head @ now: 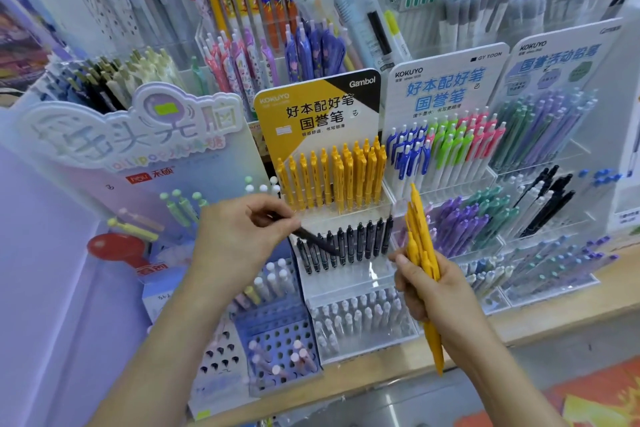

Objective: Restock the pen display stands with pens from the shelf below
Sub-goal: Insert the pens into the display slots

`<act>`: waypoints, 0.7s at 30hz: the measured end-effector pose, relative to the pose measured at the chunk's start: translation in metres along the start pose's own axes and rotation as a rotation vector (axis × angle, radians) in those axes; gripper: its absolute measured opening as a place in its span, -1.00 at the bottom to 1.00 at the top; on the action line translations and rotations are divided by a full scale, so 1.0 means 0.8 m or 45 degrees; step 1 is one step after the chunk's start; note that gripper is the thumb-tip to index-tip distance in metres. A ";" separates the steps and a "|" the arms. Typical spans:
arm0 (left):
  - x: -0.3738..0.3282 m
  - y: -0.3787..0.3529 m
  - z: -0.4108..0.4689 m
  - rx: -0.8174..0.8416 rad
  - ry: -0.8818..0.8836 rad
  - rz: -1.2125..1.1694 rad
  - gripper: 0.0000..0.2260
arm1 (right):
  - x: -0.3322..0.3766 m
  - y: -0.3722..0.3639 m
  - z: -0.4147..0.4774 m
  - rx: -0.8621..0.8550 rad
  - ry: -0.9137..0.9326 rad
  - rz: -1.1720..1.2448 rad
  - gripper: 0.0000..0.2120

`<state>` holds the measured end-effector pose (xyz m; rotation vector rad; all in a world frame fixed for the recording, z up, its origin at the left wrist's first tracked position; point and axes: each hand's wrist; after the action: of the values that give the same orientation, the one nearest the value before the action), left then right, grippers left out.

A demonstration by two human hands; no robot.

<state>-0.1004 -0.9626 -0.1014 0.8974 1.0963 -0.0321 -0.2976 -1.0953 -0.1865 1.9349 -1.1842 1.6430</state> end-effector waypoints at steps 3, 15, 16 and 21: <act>0.022 -0.011 -0.005 0.118 -0.150 0.373 -0.97 | -0.004 -0.001 0.000 0.034 -0.047 0.024 -0.79; 0.047 -0.026 0.009 0.199 -0.250 0.674 -0.89 | -0.008 -0.009 -0.006 0.152 -0.119 0.019 -0.83; 0.048 -0.026 0.010 0.212 -0.238 0.679 -0.89 | -0.007 -0.009 -0.006 0.158 -0.122 0.020 -0.83; 0.058 -0.046 0.003 0.330 -0.295 0.688 -0.88 | -0.005 -0.011 -0.006 0.242 -0.142 0.013 -0.79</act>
<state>-0.0914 -0.9703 -0.1594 1.3651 0.6164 0.1686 -0.2941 -1.0855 -0.1866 2.1643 -1.1144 1.7284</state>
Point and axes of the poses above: each hand's wrist, its own z-axis towards the middle knuckle, its own y-axis out of the back of the hand, x = y × z, and after that the axes turned 4 degrees about z, right-handed
